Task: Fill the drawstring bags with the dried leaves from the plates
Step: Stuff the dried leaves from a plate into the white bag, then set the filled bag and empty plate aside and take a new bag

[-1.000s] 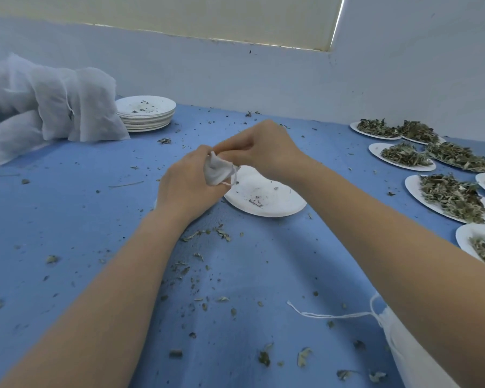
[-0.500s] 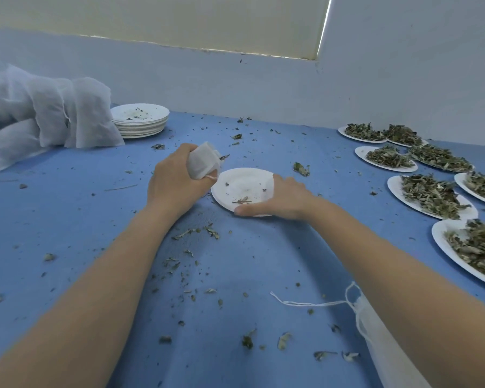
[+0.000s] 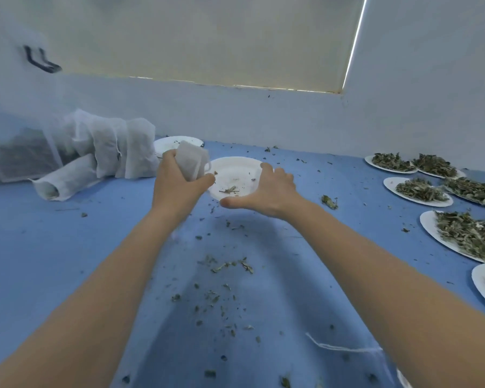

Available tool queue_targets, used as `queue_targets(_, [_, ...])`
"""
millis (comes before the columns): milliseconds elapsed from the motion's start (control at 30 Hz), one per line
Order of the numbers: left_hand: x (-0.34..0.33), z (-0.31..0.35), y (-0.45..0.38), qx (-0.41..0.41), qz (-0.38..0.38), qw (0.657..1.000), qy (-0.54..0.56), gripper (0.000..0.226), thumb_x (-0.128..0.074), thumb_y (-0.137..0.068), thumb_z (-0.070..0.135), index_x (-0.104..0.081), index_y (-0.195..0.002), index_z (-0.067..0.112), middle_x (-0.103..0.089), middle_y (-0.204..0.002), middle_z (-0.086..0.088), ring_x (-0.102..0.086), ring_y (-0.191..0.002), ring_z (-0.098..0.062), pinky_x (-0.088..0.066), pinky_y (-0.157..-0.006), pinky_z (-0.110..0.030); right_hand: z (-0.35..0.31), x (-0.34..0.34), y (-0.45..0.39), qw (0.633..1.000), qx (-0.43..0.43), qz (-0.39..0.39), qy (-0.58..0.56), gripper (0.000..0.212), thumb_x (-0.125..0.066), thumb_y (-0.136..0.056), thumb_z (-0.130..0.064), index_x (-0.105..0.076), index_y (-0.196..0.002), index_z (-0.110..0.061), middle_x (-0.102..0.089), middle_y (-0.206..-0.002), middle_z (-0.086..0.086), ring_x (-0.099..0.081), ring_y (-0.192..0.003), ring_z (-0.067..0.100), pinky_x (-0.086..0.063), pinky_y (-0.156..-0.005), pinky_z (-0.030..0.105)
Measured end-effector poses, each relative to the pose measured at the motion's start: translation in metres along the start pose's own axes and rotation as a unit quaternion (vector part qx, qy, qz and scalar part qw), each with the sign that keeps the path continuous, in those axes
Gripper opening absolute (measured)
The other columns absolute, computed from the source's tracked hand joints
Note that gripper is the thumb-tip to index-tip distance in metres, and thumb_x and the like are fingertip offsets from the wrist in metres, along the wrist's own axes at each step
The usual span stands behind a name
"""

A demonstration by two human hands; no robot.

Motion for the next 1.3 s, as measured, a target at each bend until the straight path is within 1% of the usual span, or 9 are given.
queue_targets(167, [0.036, -0.026, -0.054, 0.061, 0.036, 0.998, 0.0, 0.068, -0.062, -0.071, 0.018, -0.03, -0.129, 0.005, -0.043, -0.127, -0.01, -0.046, -0.113, -0.028, -0.041, -0.096, -0.044, -0.055, -0.014, -0.055, 0.999, 0.033, -0.002, 0.013, 0.114, -0.065, -0.054, -0.078, -0.028, -0.14, -0.012, -0.033, -0.13, 0.011, -0.028, -0.122, 0.028, -0.031, -0.098, 0.037])
queue_targets(333, [0.063, -0.087, -0.105, 0.115, 0.082, 0.99, 0.021, 0.054, -0.055, -0.079, -0.001, -0.029, -0.125, 0.008, -0.045, -0.113, -0.004, -0.046, -0.099, -0.021, -0.038, -0.079, -0.03, -0.095, -0.044, -0.126, 0.998, 0.052, -0.016, 0.035, 0.106, -0.063, -0.056, -0.077, -0.034, -0.136, -0.014, -0.034, -0.131, 0.013, -0.029, -0.123, 0.03, -0.027, -0.095, 0.035])
queue_targets(433, [0.065, -0.123, -0.134, 0.132, 0.096, 0.986, 0.027, 0.06, -0.06, -0.077, 0.001, -0.029, -0.127, 0.01, -0.046, -0.115, -0.003, -0.048, -0.1, -0.019, -0.04, -0.078, -0.03, -0.104, -0.065, -0.169, 0.998, 0.037, -0.022, 0.052, 0.102, -0.062, -0.055, -0.078, -0.038, -0.129, -0.013, -0.035, -0.128, 0.014, -0.03, -0.121, 0.031, -0.023, -0.086, 0.034])
queue_targets(567, [0.058, -0.149, -0.173, 0.11, 0.116, 0.987, 0.013, 0.069, -0.072, -0.075, 0.008, -0.031, -0.131, 0.01, -0.047, -0.126, -0.004, -0.047, -0.108, -0.016, -0.037, -0.085, -0.026, -0.11, -0.083, -0.223, 0.997, 0.003, 0.002, 0.075, 0.105, -0.059, -0.052, -0.083, -0.039, -0.126, -0.011, -0.036, -0.129, 0.017, -0.032, -0.12, 0.033, -0.027, -0.092, 0.037])
queue_targets(767, [0.056, -0.164, -0.208, 0.073, 0.157, 0.979, -0.107, 0.066, -0.077, -0.072, 0.016, -0.04, -0.126, 0.008, -0.05, -0.125, -0.004, -0.046, -0.102, -0.012, -0.032, -0.077, -0.018, -0.124, -0.115, -0.268, 0.997, -0.007, -0.022, 0.069, 0.103, -0.057, -0.056, -0.083, -0.038, -0.128, -0.013, -0.036, -0.133, 0.018, -0.032, -0.122, 0.033, -0.026, -0.093, 0.036])
queue_targets(900, [0.057, -0.154, -0.21, 0.074, 0.167, 0.958, -0.221, 0.08, -0.076, -0.073, 0.021, -0.028, -0.134, 0.003, -0.037, -0.131, -0.02, -0.038, -0.12, -0.034, -0.033, -0.101, -0.035, -0.125, -0.125, -0.26, 0.996, 0.021, -0.029, 0.082, 0.102, -0.052, -0.059, -0.085, -0.039, -0.131, -0.015, -0.03, -0.138, 0.016, -0.023, -0.129, 0.033, -0.022, -0.098, 0.04])
queue_targets(1100, [0.053, -0.094, -0.165, -0.02, 0.16, 0.94, -0.3, 0.063, -0.064, -0.077, 0.011, -0.034, -0.13, -0.005, -0.04, -0.121, -0.027, -0.04, -0.109, -0.038, -0.031, -0.093, -0.04, -0.121, -0.098, -0.192, 0.994, 0.072, -0.014, 0.081, 0.088, -0.053, -0.071, -0.074, -0.037, -0.137, -0.019, -0.028, -0.142, 0.011, -0.019, -0.132, 0.03, -0.017, -0.106, 0.043])
queue_targets(1167, [0.046, -0.072, -0.137, -0.067, 0.123, 0.94, -0.31, 0.047, -0.06, -0.078, 0.004, -0.042, -0.12, -0.007, -0.045, -0.113, -0.027, -0.043, -0.102, -0.037, -0.03, -0.087, -0.036, -0.115, -0.083, -0.162, 0.995, 0.072, -0.01, 0.075, 0.08, -0.055, -0.074, -0.067, -0.038, -0.136, -0.019, -0.03, -0.14, 0.012, -0.024, -0.128, 0.031, -0.02, -0.104, 0.041])
queue_targets(1300, [0.025, -0.048, -0.076, -0.046, -0.01, 0.971, -0.233, 0.054, -0.06, -0.081, 0.007, -0.036, -0.13, 0.005, -0.04, -0.123, -0.011, -0.041, -0.113, -0.025, -0.036, -0.091, -0.031, -0.098, -0.054, -0.093, 0.996, 0.053, -0.008, 0.066, 0.07, -0.057, -0.077, -0.059, -0.04, -0.133, -0.02, -0.028, -0.14, 0.012, -0.025, -0.13, 0.033, -0.021, -0.105, 0.042])
Point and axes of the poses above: each hand's wrist, its own y-axis away from the middle knuckle, its own x-axis out of the back of the hand, z = x × y, the point moved 6 cm from there along -y, towards the middle knuckle
